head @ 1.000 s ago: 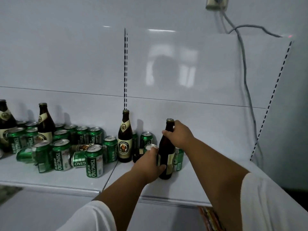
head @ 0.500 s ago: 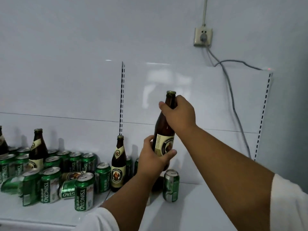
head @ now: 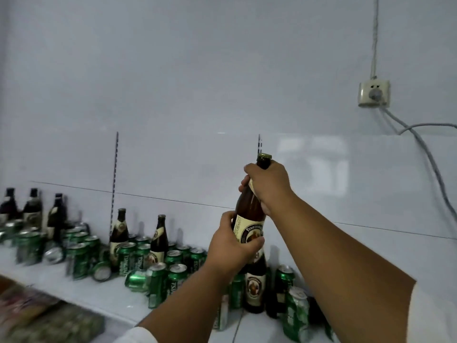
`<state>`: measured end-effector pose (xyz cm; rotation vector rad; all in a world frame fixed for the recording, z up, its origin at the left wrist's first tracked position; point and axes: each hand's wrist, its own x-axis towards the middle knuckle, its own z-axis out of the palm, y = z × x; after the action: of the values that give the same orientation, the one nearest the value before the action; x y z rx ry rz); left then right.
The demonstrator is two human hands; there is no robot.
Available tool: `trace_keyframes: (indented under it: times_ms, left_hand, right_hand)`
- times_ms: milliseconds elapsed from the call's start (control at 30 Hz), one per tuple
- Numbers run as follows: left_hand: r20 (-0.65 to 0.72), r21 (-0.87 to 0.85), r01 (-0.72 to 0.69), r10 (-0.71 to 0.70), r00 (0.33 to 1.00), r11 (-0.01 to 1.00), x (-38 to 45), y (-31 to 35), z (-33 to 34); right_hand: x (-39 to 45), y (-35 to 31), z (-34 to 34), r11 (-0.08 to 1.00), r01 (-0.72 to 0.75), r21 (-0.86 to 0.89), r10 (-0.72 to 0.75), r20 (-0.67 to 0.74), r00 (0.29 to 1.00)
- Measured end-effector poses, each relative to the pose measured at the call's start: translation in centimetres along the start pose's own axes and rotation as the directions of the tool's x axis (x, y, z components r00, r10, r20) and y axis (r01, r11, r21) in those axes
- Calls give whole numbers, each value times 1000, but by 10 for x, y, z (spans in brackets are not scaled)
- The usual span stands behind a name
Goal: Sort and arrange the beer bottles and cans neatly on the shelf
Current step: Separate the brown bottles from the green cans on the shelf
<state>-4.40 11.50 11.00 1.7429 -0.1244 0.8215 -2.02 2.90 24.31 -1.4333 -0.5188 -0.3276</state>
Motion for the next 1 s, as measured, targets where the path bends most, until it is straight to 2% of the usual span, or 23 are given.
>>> trace_keyframes:
  times_ms: [67, 233, 433, 567, 700, 867, 1000]
  left_hand:
    - [-72, 63, 13, -8, 997, 998, -7, -8, -52]
    - [-177, 245, 101, -58, 983, 964, -34, -30, -201]
    - [-281, 393, 220, -111, 953, 893, -62, -46, -354]
    - [-323, 409, 266, -134, 937, 873, -65, -61, -419]
    - [-375, 385, 315, -164, 912, 868, -52, -90, -469]
    - [-399, 406, 329, -158, 903, 853, -15, -128, -531]
    - [-432, 422, 367, -172, 885, 829, 26, -151, -589]
  right_hand:
    - [-11, 4, 49, 997, -29, 68, 26, 34, 999]
    - [-54, 11, 186, 966, -180, 188, 123, 281, 952]
    - [-104, 18, 335, 928, -271, 255, 174, 345, 922]
    - [-113, 29, 411, 920, -312, 237, 196, 411, 890]
    - [-105, 49, 471, 905, -360, 228, 189, 544, 818]
    - [-85, 75, 555, 910, -326, 256, 150, 530, 835]
    - [-57, 86, 630, 906, -336, 257, 142, 563, 814]
